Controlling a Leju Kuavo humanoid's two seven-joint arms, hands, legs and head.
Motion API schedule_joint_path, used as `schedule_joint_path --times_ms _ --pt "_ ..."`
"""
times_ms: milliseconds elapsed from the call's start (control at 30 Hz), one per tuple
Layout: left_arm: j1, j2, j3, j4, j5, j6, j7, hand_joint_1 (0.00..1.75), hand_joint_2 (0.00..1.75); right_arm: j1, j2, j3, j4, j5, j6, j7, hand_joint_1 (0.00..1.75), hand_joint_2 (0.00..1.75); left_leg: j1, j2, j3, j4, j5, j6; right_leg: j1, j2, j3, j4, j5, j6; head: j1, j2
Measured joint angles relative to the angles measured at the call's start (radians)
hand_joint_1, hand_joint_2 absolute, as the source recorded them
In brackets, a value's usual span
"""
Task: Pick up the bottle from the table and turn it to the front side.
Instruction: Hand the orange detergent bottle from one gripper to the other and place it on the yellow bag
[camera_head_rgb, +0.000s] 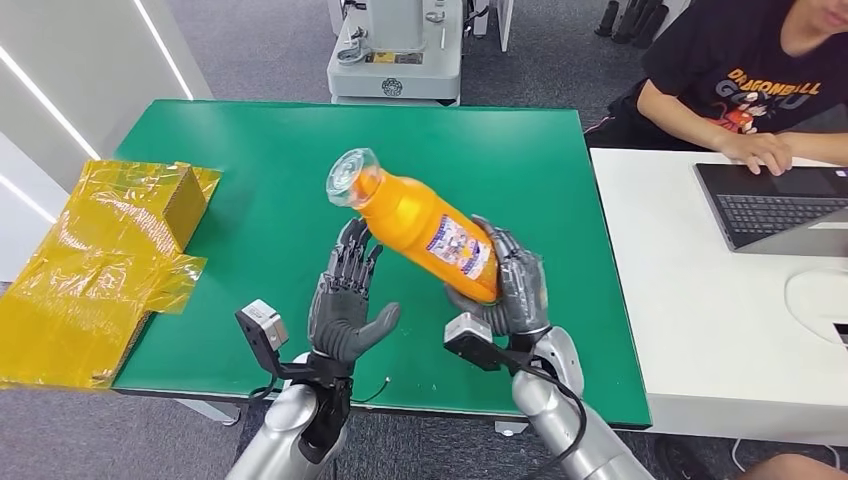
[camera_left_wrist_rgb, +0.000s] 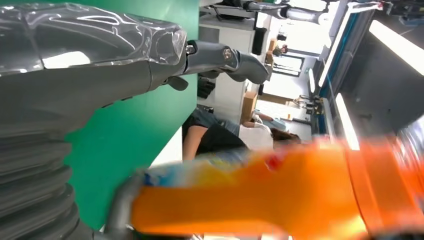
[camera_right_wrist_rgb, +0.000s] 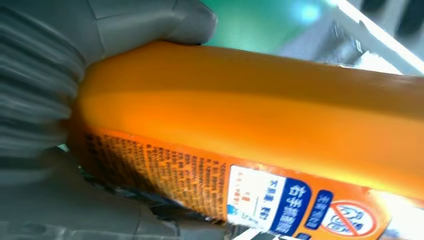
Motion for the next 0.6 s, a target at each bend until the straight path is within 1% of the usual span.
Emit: schedule_joint_path --times_ms 133,300,500,600 --pt "-0.011 0.004 -0.008 0.011 0.002 0.000 0.005 0.00 1.75 -0.021 -0.004 0.096 0.034 -0.035 0.138 0.067 1.75 1.75 0.000 0.000 0.000 0.000 0.000 0.000 0.000 0.000 0.000 0.000 0.000 0.000 0.000 0.000" --pt "-0.009 0.022 -0.008 0.021 0.009 0.011 -0.006 0.00 1.75 -0.061 -0.018 0.165 0.066 -0.077 0.301 0.093 1.75 1.75 0.000 0.000 0.000 0.000 0.000 0.000 0.000 0.000 0.000 0.000 0.000 0.000 0.000 0.000" --pt "-0.006 0.033 -0.004 0.022 0.006 0.020 -0.004 0.00 1.75 -0.102 -0.027 0.216 0.094 -0.086 0.410 0.091 1.75 1.75 0.000 0.000 0.000 0.000 0.000 0.000 0.000 0.000 0.000 0.000 0.000 0.000 0.000 0.000" --pt "-0.003 0.033 -0.001 0.021 -0.006 0.027 -0.004 0.00 1.75 -0.118 -0.029 0.236 0.105 -0.088 0.448 0.090 1.75 1.75 0.000 0.000 0.000 0.000 0.000 0.000 0.000 0.000 0.000 0.000 0.000 0.000 0.000 0.000"
